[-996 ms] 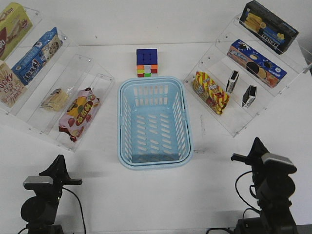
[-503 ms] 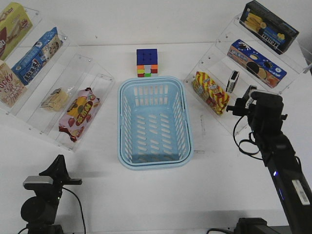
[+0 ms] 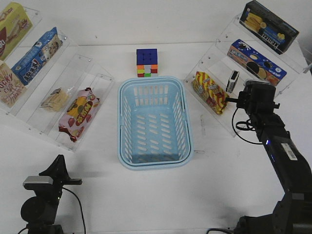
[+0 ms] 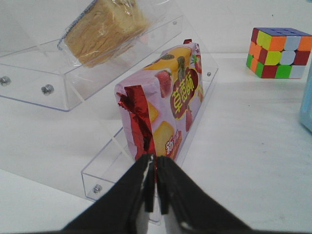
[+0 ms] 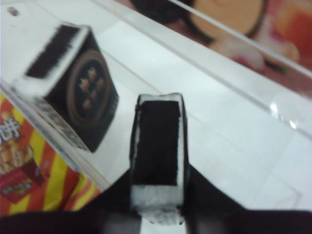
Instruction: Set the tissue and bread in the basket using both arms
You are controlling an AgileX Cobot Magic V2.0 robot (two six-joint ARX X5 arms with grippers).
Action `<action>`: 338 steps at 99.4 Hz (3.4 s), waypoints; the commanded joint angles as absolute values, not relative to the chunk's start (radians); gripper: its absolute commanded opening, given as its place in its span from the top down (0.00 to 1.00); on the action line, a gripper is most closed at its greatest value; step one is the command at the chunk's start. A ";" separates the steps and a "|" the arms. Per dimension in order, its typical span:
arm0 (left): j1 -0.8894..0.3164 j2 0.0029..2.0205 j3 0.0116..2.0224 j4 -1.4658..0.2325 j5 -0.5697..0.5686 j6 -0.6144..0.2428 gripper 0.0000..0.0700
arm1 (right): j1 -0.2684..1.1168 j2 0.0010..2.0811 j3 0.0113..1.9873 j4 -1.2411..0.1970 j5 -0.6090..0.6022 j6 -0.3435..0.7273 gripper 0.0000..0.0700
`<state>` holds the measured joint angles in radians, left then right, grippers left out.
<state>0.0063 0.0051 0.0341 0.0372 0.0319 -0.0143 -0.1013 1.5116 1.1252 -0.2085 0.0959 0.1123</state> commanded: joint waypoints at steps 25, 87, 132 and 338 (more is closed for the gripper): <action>0.008 0.003 0.014 0.047 0.033 -0.013 1.00 | -0.077 1.266 1.163 -0.234 -0.141 0.168 1.00; 0.008 0.003 0.014 0.054 0.033 -0.056 1.00 | 0.470 1.313 1.159 -0.261 -0.398 0.082 0.43; 0.008 0.006 0.093 0.045 0.036 -0.466 1.00 | 0.308 1.011 1.103 -0.257 -0.205 0.040 1.00; -0.321 1.215 1.201 -0.063 0.639 0.033 0.98 | 0.276 0.721 0.600 0.067 -0.130 0.089 1.00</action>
<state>-0.2661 1.1870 1.1942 -0.0620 0.6109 0.0803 0.2729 0.7155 0.5861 0.0570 -0.1314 0.0826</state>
